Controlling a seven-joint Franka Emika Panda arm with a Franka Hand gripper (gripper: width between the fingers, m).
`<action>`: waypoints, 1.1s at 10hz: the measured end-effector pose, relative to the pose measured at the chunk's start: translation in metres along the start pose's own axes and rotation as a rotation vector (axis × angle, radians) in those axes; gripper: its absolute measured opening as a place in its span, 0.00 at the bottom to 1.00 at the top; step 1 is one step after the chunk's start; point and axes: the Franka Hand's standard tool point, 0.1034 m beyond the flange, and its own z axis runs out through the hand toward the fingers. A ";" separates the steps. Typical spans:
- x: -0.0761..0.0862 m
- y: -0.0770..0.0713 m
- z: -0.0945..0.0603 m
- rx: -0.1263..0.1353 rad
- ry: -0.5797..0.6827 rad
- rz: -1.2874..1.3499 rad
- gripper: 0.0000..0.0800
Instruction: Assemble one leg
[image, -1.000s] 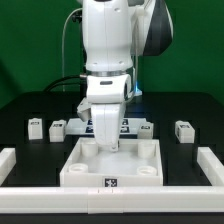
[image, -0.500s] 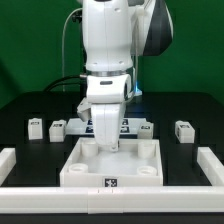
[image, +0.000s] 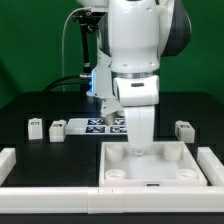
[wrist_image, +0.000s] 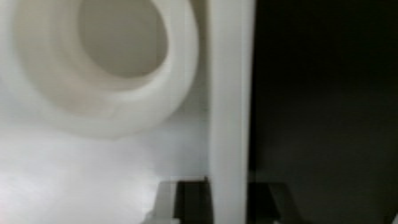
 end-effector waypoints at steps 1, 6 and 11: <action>0.008 0.005 0.000 -0.004 0.005 0.018 0.07; 0.008 0.007 0.001 -0.005 0.006 0.027 0.58; 0.007 0.007 0.001 -0.005 0.005 0.028 0.81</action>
Offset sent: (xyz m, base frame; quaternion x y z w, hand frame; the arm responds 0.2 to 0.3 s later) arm 0.0000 0.0000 0.0000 0.0000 0.0000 0.0000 1.0000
